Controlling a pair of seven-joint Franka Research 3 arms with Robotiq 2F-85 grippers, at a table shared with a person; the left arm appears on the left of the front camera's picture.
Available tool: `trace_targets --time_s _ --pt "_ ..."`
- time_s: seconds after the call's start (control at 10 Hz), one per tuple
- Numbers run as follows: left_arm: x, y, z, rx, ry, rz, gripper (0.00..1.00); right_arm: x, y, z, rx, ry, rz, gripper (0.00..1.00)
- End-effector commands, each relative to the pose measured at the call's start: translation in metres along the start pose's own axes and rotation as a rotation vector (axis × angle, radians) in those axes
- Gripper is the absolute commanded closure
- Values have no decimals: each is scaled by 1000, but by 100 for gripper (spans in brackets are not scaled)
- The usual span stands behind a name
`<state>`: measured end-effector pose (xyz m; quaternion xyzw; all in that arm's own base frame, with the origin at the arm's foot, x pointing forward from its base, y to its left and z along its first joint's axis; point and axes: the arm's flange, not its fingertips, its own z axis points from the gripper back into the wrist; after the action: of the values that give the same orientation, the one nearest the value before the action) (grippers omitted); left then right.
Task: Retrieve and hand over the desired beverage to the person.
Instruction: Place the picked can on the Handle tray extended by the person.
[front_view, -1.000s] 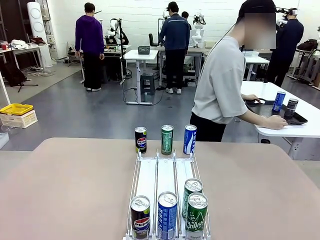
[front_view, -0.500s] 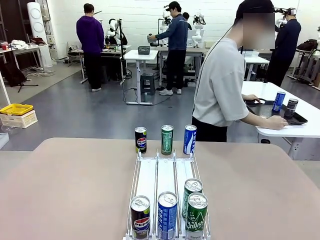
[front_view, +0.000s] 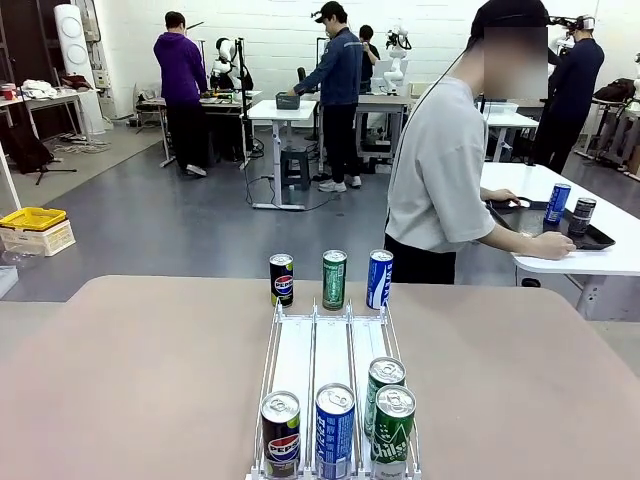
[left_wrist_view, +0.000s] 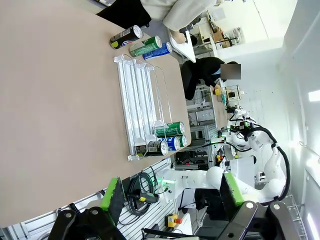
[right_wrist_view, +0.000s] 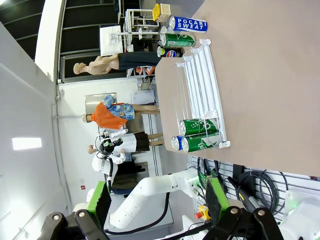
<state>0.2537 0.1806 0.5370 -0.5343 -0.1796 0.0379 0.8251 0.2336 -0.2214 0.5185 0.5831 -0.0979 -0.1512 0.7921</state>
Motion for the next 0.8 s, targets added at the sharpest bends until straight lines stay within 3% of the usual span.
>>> trace_targets --time_s 0.0,0.7 --pt "1 1 0 -19 -7 -30 0 1 1 -1 25 0 13 0" --pt "1 1 0 -19 -7 -30 0 1 1 -1 25 0 13 0"
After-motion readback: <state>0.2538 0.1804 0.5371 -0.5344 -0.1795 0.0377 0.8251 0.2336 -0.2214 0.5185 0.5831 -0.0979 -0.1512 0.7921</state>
